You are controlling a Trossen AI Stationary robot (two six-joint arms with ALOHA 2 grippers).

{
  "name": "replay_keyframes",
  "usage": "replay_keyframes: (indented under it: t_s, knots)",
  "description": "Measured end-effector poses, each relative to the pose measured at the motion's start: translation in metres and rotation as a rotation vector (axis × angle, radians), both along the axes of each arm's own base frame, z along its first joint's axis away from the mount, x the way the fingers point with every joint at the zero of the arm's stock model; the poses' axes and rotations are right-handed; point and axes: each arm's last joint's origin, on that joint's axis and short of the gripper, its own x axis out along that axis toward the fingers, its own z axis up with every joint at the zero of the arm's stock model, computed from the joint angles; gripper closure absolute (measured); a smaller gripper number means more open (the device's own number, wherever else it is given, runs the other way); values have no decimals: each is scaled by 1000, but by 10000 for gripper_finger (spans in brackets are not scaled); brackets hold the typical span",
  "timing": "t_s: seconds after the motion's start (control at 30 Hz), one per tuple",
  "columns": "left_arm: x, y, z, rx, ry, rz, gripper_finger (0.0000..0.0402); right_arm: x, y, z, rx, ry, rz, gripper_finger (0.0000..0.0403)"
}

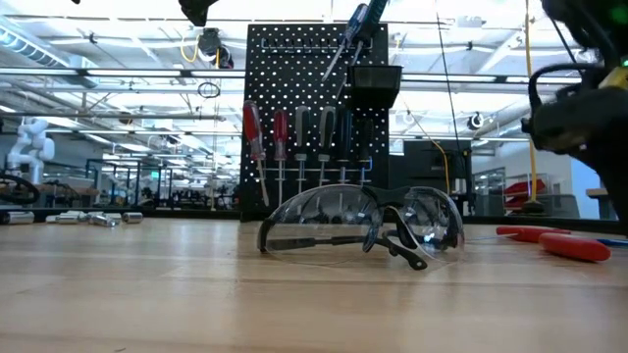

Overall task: Hang tools onto peg board
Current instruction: Hang the blue pick tool onto the peg board

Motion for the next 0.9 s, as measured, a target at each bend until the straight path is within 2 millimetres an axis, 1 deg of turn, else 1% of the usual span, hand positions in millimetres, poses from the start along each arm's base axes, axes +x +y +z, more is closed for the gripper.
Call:
replay_keyframes:
  t_s: [0.13, 0.23, 0.33, 0.47, 0.5, 0.67, 0.8, 0.9]
  knots:
    - [0, 0, 0, 0, 1, 0, 155, 3, 3, -8, 12, 31, 33, 243]
    - [0, 0, 0, 0, 0, 0, 155, 5, 3, -11, 10, 31, 78, 260]
    - [0, 0, 0, 0, 0, 0, 155, 5, 1, -11, 11, 31, 90, 302]
    - [0, 0, 0, -1, 0, 0, 155, 5, 1, -8, 12, 13, 103, 379]
    - [0, 0, 0, -1, 0, 0, 155, 5, 1, -8, 13, 6, 109, 391]
    - [0, 0, 0, -1, 0, 0, 155, 5, -1, -5, -13, -15, 89, 397]
    - [0, 0, 0, -1, 0, 0, 155, 5, -7, -4, -96, -33, 80, 400]
    - [0, 0, 0, -1, 0, 0, 155, 7, -11, -1, -128, -53, 104, 401]
